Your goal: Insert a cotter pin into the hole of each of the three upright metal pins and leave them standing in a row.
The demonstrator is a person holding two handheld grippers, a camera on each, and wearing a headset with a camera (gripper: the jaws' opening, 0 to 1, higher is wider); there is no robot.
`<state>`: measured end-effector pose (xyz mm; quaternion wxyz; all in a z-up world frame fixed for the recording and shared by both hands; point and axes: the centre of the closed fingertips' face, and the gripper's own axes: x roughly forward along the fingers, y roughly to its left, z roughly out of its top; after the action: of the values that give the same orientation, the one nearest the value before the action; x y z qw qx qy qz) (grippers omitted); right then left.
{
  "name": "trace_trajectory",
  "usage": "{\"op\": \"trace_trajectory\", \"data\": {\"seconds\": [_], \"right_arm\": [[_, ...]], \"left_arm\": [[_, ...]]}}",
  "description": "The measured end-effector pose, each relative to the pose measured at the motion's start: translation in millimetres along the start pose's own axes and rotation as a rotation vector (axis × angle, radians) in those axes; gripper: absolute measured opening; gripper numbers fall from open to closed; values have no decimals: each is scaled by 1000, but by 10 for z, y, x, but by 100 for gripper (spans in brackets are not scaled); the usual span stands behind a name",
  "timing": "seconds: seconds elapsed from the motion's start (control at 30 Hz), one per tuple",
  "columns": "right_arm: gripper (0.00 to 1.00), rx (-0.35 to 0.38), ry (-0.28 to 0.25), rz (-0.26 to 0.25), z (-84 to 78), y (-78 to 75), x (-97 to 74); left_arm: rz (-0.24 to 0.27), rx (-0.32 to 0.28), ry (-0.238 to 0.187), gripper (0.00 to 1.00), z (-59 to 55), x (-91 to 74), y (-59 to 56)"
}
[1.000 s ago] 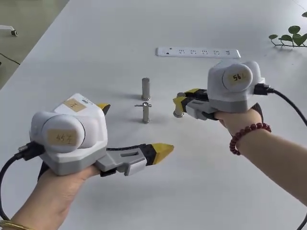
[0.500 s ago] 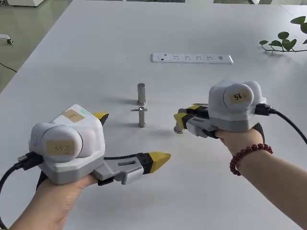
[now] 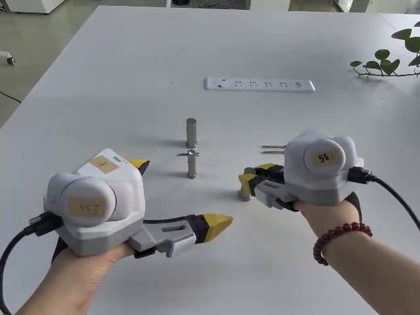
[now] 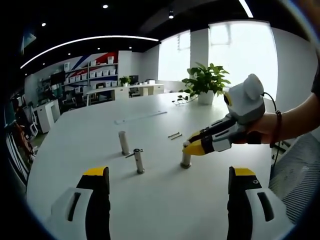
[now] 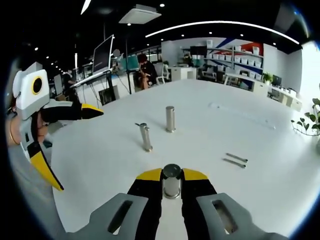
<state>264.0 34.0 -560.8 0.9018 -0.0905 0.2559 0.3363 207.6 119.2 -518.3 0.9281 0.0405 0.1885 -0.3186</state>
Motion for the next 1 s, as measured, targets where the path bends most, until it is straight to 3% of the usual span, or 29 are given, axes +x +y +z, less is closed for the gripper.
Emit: {"op": "trace_trajectory", "data": {"seconds": [0.53,0.8,1.0], "right_arm": [[12,30,-46,4,-38,19,-27],[17,61,-52,42,-12,16,-168],[17,28,-43,64,-43,-7,-279]], "left_arm": [[0,6,1,99,1,-2,13],[10,3,-5,99,9,7,32],[11,8,-7,99,15,18,31]]}}
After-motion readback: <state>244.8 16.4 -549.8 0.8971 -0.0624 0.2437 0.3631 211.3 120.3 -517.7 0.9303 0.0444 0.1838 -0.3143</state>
